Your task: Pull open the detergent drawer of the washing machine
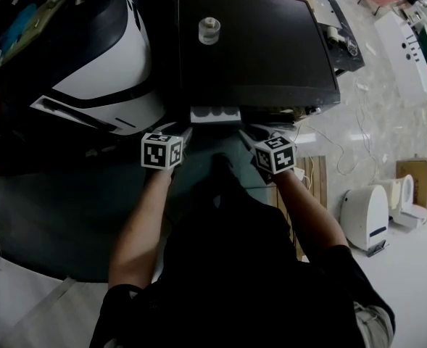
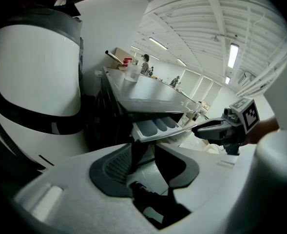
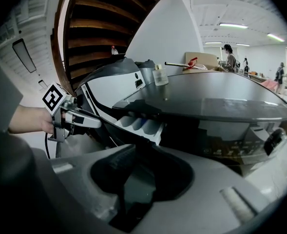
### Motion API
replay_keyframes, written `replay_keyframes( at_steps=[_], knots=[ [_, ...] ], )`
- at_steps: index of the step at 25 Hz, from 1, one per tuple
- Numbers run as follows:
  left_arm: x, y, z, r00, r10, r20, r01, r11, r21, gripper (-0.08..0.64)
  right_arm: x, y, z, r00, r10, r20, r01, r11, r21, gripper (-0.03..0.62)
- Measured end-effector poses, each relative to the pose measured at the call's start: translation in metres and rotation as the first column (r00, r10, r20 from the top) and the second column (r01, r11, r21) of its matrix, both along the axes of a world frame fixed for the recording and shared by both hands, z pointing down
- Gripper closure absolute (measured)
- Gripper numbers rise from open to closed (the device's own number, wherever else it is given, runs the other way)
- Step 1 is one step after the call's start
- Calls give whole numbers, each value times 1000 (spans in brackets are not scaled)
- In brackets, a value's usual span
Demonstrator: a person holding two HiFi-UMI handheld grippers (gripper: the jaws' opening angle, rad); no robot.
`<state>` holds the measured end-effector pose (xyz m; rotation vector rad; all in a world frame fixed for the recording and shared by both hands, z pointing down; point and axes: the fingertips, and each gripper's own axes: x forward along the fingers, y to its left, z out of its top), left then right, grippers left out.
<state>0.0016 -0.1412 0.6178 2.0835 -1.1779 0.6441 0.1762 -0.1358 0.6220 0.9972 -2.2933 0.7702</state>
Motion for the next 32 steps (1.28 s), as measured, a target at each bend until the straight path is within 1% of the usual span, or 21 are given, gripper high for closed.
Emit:
replay_keyframes(
  at_steps=[4,10,14,17,21,26,32],
  knots=[
    [0,15,1,1000,11,-13,-11,1000,0,408,2,13,1,1000,17,-11,-16,1000,17,491],
    [1,36,2,1000,24,1,-24,1000,6,417,1,33,-2,997,71,5,-71,997,22,492],
    [1,50,2,999,37,-4,-37,999,8,426,3,48,-2,995,95,12,-95,995,24,492],
    [2,58,3,999,39,-7,-38,999,5,430,5,57,1,996,88,-3,-88,996,19,491],
    [3,67,3,999,38,-5,-38,999,-10,430,4,66,-2,996,93,4,-93,996,7,492],
    [5,76,2,1000,16,-4,-16,1000,-11,431,6,74,-3,996,90,28,-90,996,3,492],
    [8,95,4,1000,-11,3,11,1000,-25,431,12,94,4,1000,28,-4,-28,1000,4,492]
  ],
)
